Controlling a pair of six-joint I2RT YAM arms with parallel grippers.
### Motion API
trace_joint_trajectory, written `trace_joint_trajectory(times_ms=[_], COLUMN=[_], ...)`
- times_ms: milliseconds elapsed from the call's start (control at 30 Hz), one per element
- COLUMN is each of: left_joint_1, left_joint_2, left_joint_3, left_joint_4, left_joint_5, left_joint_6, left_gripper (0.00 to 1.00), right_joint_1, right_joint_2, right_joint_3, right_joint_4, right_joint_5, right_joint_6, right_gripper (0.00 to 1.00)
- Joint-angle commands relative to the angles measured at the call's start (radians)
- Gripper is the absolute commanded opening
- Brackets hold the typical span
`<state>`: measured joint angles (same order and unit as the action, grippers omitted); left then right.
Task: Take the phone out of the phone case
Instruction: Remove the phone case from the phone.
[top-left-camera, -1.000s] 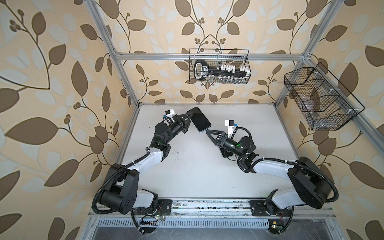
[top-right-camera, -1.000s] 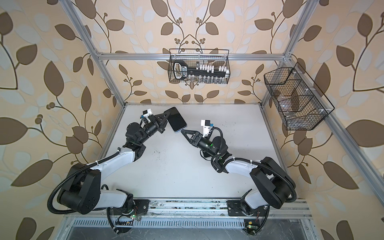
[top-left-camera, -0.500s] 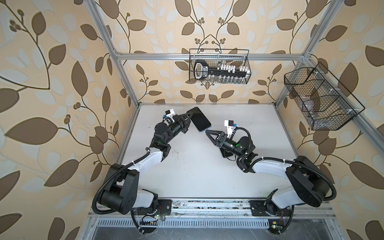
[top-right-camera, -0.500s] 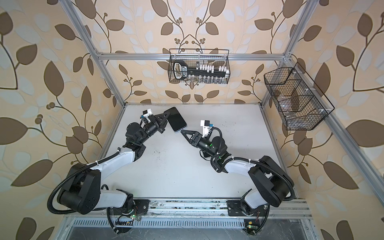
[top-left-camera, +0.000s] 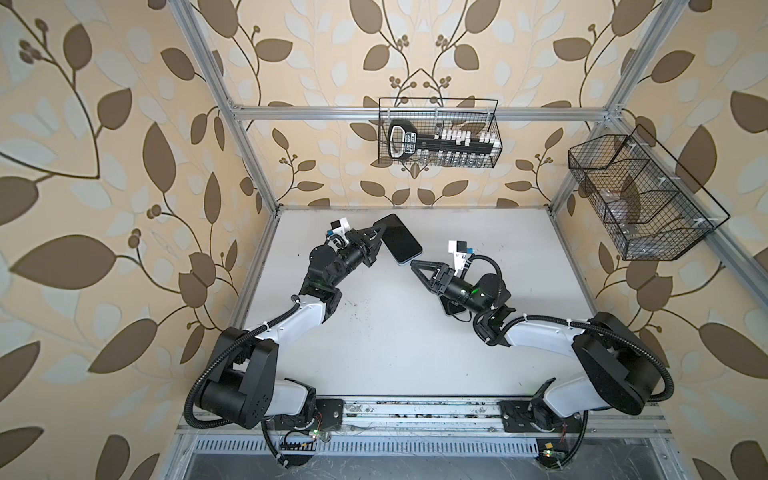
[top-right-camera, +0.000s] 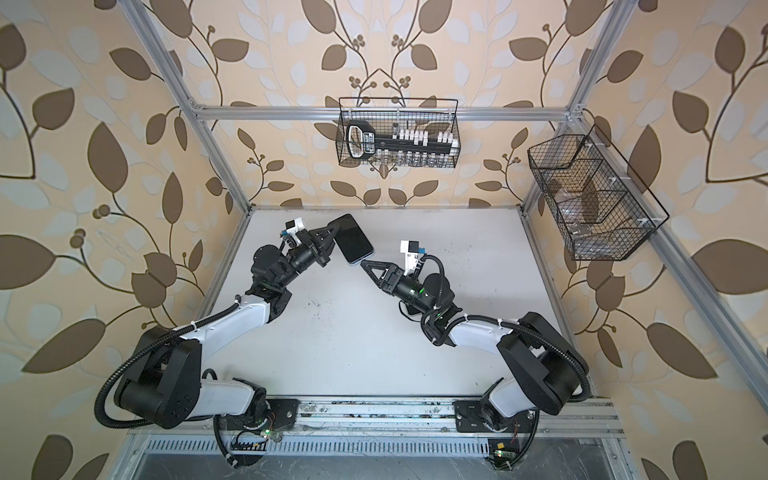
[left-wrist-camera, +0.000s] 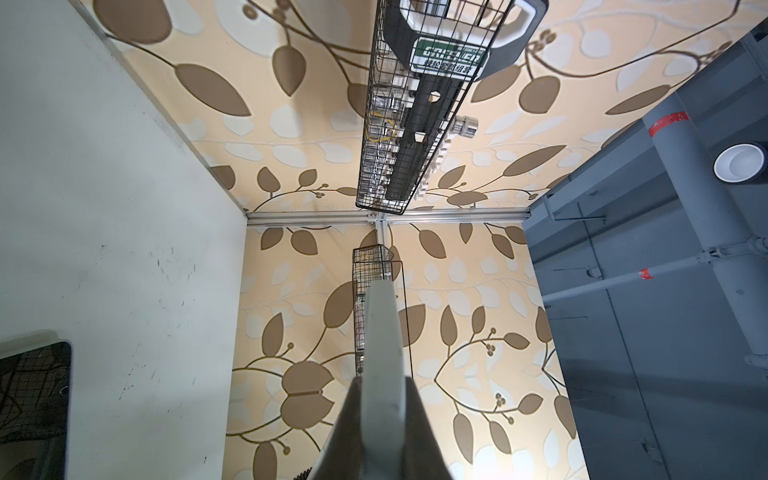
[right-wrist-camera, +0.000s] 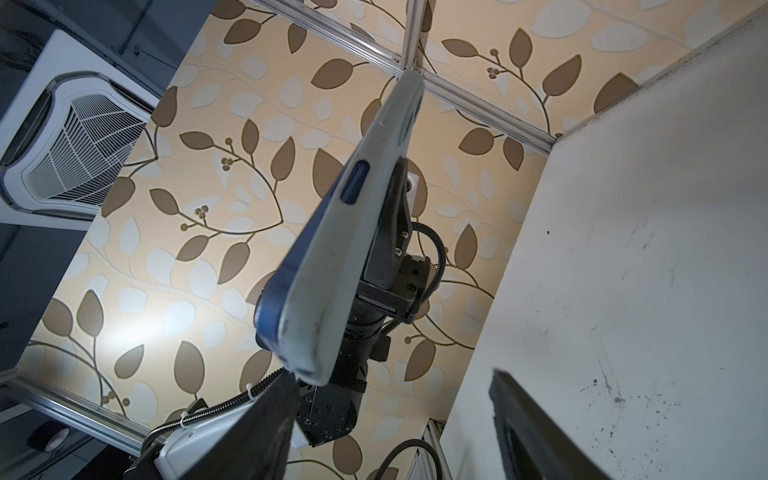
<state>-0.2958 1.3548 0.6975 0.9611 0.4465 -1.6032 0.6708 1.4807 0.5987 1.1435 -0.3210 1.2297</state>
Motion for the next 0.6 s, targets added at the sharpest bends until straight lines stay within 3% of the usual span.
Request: trace_joint_trajectory(times_ms=[0,567], left_joint_1=[-0.012,-0.012], left_joint_2=[-0.039,-0.062], left_joint_3=[0.032,0.034], left_joint_4=[0.103,0.087], left_joint_5=[0.021,0.023], left_joint_6=[-0.012,-0.013], left_gripper=[0.00,0.00], right_joint_1=[0.006,0.001], right_joint_2=[-0.034,0.001], right_joint_3=[-0.006,0.030], right_joint_4=[0.021,0.024], right_joint_5=[0.014,0.000], right_joint_6=[-0.002,-0.001], right_gripper=[0.74,0.74])
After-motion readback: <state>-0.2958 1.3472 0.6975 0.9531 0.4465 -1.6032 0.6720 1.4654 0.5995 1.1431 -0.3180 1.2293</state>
